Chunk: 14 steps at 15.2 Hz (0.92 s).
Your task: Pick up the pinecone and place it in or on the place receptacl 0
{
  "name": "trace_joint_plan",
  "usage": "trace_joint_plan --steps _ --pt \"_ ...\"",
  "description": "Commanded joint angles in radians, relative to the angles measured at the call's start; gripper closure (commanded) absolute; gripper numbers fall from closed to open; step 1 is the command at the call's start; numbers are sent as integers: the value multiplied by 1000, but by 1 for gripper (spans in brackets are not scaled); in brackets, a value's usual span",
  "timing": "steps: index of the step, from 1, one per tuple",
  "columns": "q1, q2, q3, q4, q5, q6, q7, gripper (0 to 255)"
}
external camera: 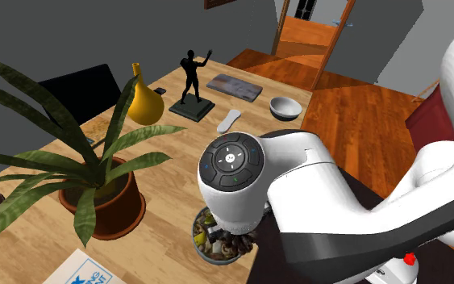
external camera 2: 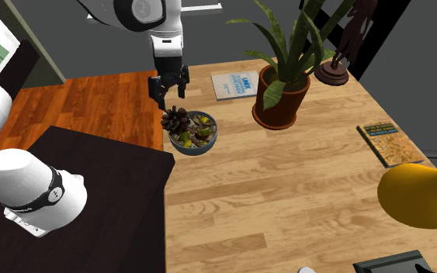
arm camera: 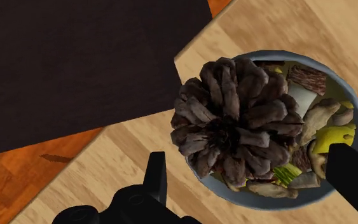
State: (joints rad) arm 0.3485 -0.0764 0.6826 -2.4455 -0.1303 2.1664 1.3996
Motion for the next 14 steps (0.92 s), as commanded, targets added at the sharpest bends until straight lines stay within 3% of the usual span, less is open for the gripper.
trace_joint_plan --steps 1,8,14 --pt "9 -15 12 -12 21 5 66 0" --pt "-4 49 11 -57 -43 97 112 0" --pt "-4 49 11 -57 -43 97 112 0"
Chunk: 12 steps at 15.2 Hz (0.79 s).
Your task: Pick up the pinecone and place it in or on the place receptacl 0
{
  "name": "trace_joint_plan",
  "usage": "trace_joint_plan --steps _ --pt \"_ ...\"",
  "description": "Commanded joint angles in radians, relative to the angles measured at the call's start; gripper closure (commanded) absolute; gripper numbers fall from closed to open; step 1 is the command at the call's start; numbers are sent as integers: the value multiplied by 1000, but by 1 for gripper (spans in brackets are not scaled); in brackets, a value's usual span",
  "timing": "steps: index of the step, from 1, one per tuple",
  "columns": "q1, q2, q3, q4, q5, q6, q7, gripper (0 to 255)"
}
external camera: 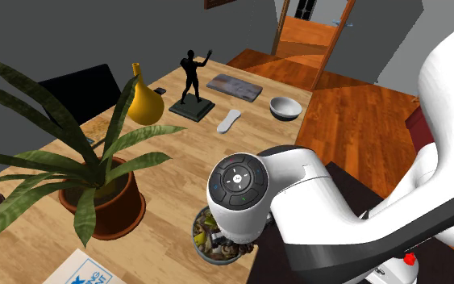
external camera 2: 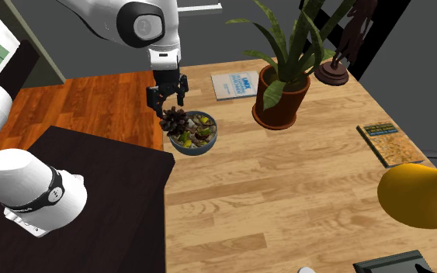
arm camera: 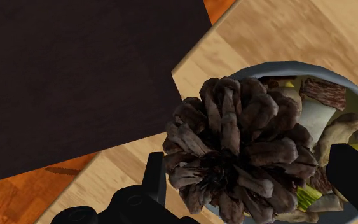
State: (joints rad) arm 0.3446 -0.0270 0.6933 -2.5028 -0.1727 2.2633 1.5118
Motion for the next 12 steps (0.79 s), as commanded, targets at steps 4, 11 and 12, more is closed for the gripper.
trace_joint_plan --steps 4,11,12 --pt "0 0 0 0 0 0 0 255" --pt "0 0 0 0 0 0 0 255" --pt "0 0 0 0 0 0 0 255"
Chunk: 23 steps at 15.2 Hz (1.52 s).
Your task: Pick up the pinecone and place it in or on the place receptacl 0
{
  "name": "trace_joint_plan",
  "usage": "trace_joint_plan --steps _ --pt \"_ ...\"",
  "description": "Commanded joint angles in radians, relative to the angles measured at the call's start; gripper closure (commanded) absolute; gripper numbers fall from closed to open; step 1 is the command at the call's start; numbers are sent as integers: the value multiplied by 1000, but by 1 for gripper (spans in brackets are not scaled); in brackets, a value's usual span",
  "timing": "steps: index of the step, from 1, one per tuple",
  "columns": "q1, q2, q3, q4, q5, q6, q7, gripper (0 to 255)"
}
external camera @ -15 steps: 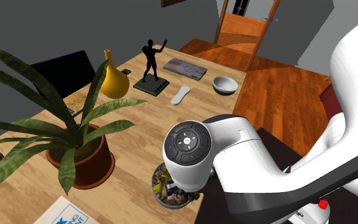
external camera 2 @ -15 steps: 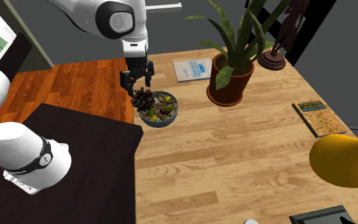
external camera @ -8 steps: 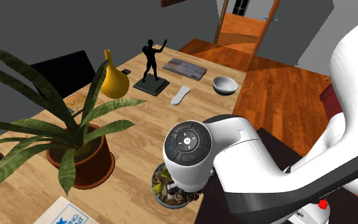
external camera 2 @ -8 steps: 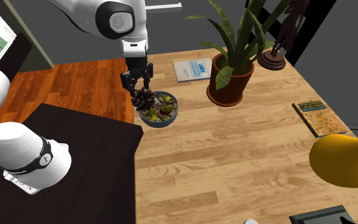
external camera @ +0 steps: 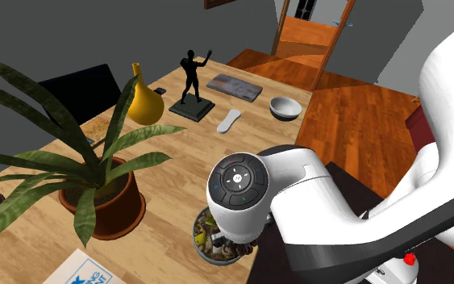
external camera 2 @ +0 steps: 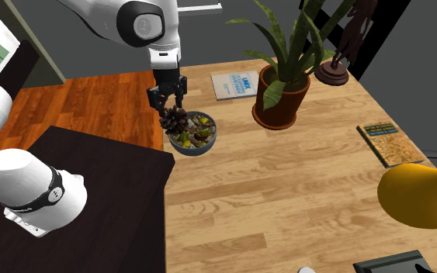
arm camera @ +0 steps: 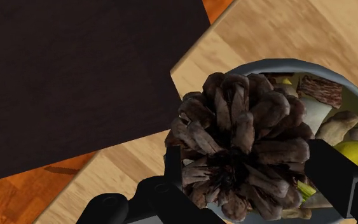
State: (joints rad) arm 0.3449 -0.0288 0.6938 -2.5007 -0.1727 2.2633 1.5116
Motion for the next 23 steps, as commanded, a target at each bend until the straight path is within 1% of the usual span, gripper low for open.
trace_joint_plan --steps 1,7,13,18,23 --pt "1 -13 -1 0 14 -13 -12 255" --pt "11 -97 -9 22 85 -93 -75 255" --pt "22 -165 -24 51 133 -175 -123 255" --pt "-24 -55 -40 241 49 -274 -131 255" --pt "-25 -10 -35 210 16 -210 -98 255"
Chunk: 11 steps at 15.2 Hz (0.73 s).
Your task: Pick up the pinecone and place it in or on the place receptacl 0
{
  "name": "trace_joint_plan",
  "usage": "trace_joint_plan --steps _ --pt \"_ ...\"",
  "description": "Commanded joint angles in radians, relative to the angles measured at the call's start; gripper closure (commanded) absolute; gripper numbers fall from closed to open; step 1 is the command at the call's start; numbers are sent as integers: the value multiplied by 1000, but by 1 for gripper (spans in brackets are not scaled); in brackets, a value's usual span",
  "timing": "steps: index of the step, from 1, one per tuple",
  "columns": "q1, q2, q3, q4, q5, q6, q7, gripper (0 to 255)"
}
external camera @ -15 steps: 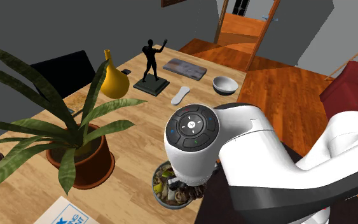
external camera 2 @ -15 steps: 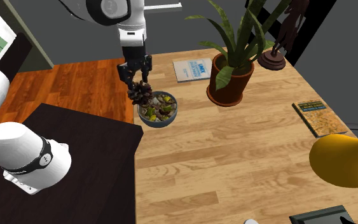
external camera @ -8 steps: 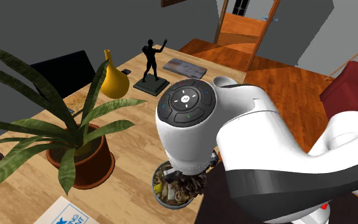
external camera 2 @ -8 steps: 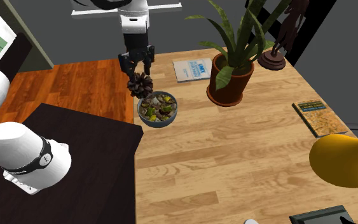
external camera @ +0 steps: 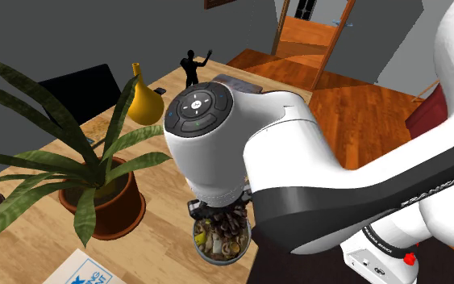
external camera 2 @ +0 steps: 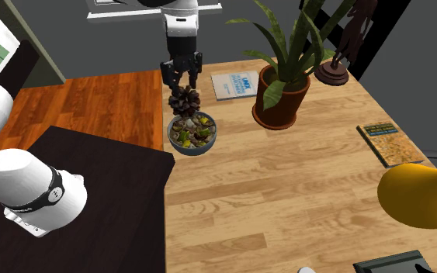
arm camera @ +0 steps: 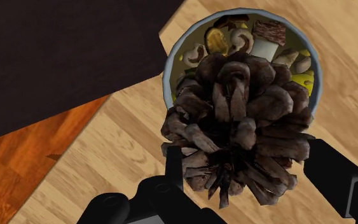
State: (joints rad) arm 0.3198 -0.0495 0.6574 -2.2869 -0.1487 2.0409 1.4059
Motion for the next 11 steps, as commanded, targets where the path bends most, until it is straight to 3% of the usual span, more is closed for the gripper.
trace_joint_plan --steps 1,11 --pt "0 21 2 -9 -16 24 15 255" --pt "3 134 -2 -50 -112 142 101 255"
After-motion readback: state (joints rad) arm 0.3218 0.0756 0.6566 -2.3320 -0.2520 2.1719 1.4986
